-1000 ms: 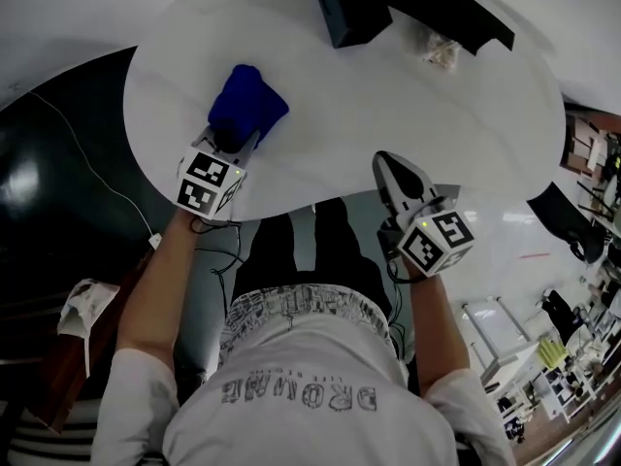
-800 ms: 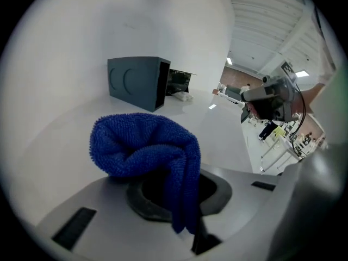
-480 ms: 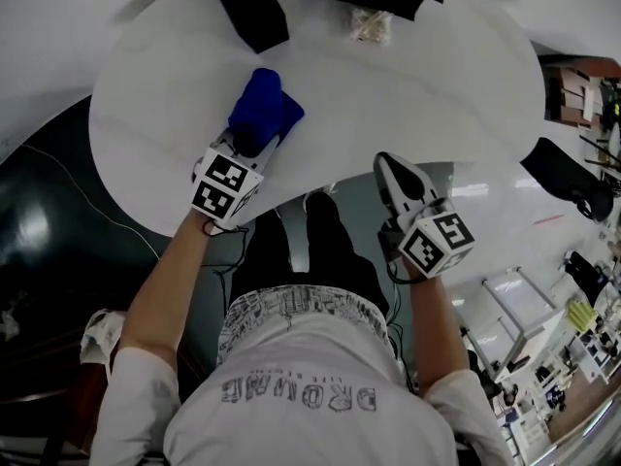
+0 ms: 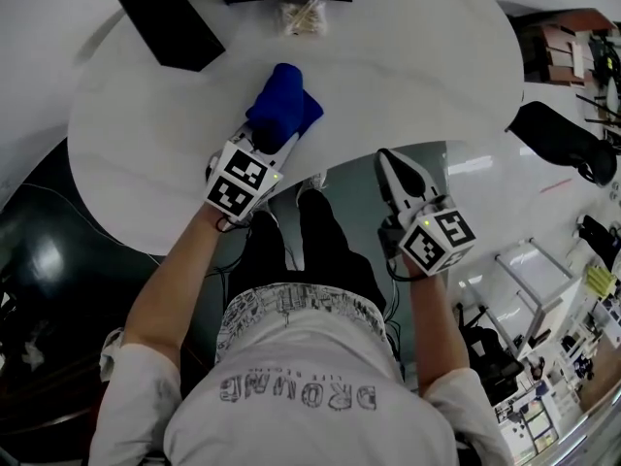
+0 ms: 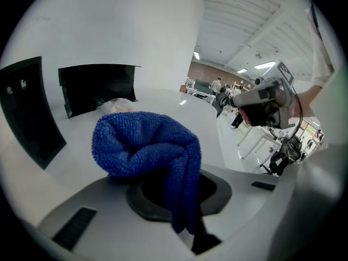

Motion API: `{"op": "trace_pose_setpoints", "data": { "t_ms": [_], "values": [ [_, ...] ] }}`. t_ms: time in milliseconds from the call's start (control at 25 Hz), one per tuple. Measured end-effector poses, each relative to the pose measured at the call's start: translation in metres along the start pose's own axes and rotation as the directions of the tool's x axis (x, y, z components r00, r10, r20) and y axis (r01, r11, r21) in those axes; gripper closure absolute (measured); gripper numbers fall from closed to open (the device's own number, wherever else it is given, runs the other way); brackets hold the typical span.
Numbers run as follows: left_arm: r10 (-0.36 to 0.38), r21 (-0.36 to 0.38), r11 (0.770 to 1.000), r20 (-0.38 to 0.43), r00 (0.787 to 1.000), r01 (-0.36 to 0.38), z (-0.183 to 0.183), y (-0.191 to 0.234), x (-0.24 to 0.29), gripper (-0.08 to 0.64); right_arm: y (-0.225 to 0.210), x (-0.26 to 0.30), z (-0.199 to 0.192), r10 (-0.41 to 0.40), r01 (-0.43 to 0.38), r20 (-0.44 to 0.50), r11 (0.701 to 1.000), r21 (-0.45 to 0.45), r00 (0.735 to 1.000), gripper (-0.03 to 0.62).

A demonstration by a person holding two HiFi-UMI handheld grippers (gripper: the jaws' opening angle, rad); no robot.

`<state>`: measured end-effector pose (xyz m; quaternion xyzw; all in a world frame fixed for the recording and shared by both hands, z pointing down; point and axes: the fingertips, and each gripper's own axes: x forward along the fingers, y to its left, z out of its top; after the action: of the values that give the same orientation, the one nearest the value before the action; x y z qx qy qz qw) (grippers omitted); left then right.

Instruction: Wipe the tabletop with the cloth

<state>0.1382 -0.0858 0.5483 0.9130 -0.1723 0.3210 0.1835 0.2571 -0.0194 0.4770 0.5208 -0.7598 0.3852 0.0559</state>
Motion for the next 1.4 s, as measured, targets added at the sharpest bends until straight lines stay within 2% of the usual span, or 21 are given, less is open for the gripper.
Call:
{"op": "trace_pose_setpoints", "data": {
  "t_ms": [440, 640, 840, 1000, 1160, 1400],
  "values": [
    [-0.016, 0.010, 1.000, -0.001, 1.000, 0.016, 0.010, -0.012, 0.015, 0.494, -0.013, -0.010, -0.003, 0.005, -0.005, 0.020, 1.000, 0.016, 1.000, 0.584],
    [0.019, -0.025, 1.000, 0.081, 0.997, -0.017, 0.018, -0.010, 0.002, 0.494, -0.008, -0.009, 0.001, 0.018, -0.018, 0.007, 1.000, -0.006, 1.000, 0.584],
    [0.068, -0.065, 0.996, 0.122, 0.990, -0.061, 0.016, -0.001, -0.030, 0.494, 0.010, 0.001, 0.003, 0.058, -0.058, -0.005, 0.998, -0.027, 0.998, 0.584],
    [0.124, -0.116, 0.988, 0.186, 0.975, -0.103, 0.006, 0.012, -0.073, 0.494, 0.042, 0.020, 0.002, 0.112, -0.114, -0.023, 0.992, -0.062, 0.993, 0.584],
    [0.208, -0.178, 0.969, 0.230, 0.951, -0.169, -0.014, 0.029, -0.127, 0.494, 0.082, 0.039, -0.005, 0.167, -0.171, -0.052, 0.981, -0.092, 0.985, 0.584],
    [0.336, -0.255, 0.926, 0.216, 0.917, -0.279, -0.069, 0.057, -0.204, 0.494, 0.136, 0.061, -0.023, 0.213, -0.226, -0.110, 0.966, -0.123, 0.971, 0.584]
  ]
}}
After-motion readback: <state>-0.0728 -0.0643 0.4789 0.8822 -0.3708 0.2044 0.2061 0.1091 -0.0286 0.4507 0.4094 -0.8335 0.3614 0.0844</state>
